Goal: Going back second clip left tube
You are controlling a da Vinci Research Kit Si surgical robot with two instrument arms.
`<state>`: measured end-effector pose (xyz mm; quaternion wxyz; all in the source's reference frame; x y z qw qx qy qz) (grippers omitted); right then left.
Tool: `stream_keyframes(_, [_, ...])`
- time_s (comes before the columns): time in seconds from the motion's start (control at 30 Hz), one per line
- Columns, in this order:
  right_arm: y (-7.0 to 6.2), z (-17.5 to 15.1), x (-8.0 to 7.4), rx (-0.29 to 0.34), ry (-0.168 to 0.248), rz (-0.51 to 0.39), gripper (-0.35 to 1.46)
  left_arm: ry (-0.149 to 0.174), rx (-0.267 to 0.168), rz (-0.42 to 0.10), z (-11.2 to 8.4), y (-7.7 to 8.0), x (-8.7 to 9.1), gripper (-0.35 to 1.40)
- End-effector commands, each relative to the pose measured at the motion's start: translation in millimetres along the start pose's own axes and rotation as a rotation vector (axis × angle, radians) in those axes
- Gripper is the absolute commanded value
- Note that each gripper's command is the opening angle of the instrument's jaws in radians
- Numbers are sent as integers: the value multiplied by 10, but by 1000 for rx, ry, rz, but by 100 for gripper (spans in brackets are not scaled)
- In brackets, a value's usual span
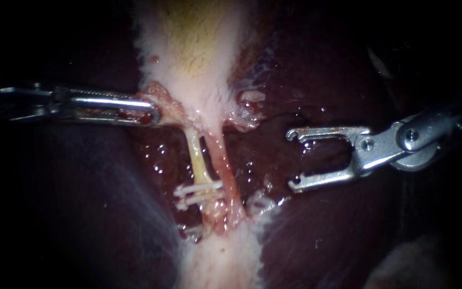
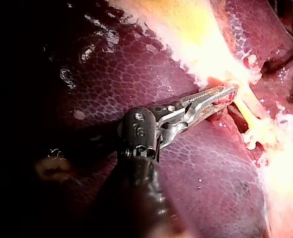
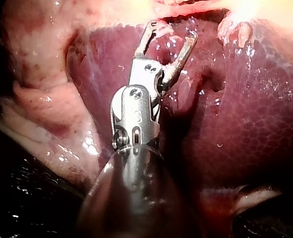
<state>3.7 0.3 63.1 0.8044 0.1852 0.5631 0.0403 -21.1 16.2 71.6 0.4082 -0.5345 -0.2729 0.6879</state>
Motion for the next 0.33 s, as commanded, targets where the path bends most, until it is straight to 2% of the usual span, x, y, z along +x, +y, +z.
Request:
stream_keyframes(0.03, [0, 0, 0, -1, 0, 0, 50, -1, 2, 1, 1, -2, -1, -35])
stream_keyframes(0.33, [1, 0, 1, -1, 0, 1, 50, -2, -1, 3, -1, -6, -4, -35])
